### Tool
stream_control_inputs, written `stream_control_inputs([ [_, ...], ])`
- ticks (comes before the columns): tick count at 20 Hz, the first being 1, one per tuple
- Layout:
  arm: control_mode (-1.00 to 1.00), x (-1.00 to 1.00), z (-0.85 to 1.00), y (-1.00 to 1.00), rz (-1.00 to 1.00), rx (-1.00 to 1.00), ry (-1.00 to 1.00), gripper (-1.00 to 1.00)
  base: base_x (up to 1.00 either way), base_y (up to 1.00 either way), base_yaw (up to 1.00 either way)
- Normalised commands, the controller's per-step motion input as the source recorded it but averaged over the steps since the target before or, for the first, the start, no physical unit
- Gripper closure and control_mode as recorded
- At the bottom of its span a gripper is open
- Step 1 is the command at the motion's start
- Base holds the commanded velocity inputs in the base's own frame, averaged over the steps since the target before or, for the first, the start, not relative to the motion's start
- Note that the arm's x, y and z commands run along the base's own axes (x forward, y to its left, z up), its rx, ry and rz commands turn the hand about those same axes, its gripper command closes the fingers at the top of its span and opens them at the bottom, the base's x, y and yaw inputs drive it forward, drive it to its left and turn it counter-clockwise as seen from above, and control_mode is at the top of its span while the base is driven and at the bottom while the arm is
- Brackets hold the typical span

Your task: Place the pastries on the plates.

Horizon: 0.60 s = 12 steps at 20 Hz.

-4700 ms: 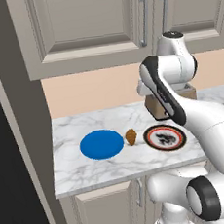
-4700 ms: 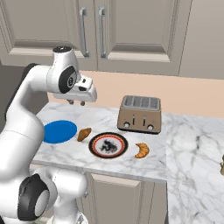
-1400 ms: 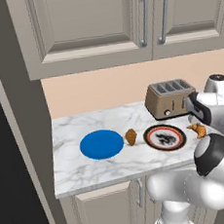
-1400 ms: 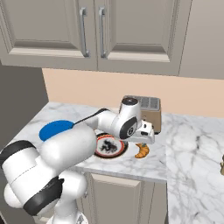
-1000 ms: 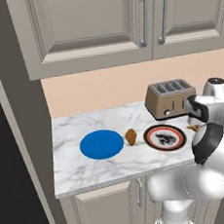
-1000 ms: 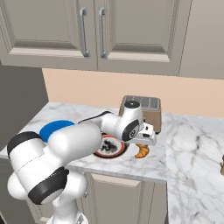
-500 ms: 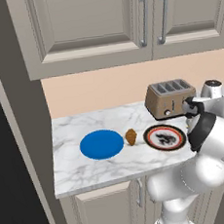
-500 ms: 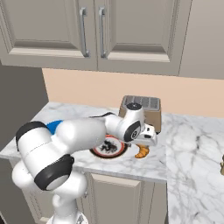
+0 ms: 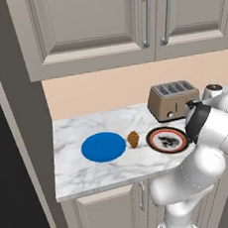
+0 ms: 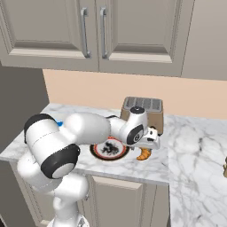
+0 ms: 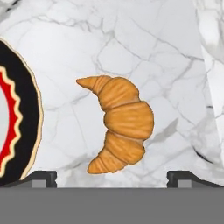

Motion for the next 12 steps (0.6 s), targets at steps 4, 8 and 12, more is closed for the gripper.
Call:
stream_control_inputs([
  [4,-1.00,0.14,-0.16,-0.10,0.00,0.02,0.01,-1.00,0.00,0.00,0.00],
  [8,-1.00,0.16,-0.20,-0.11,0.00,0.02,0.01,-1.00,0.00,0.00,0.00],
  [12,-1.00,0.16,-0.19,-0.10,0.00,0.02,0.02,-1.00,0.00,0.00,0.00],
])
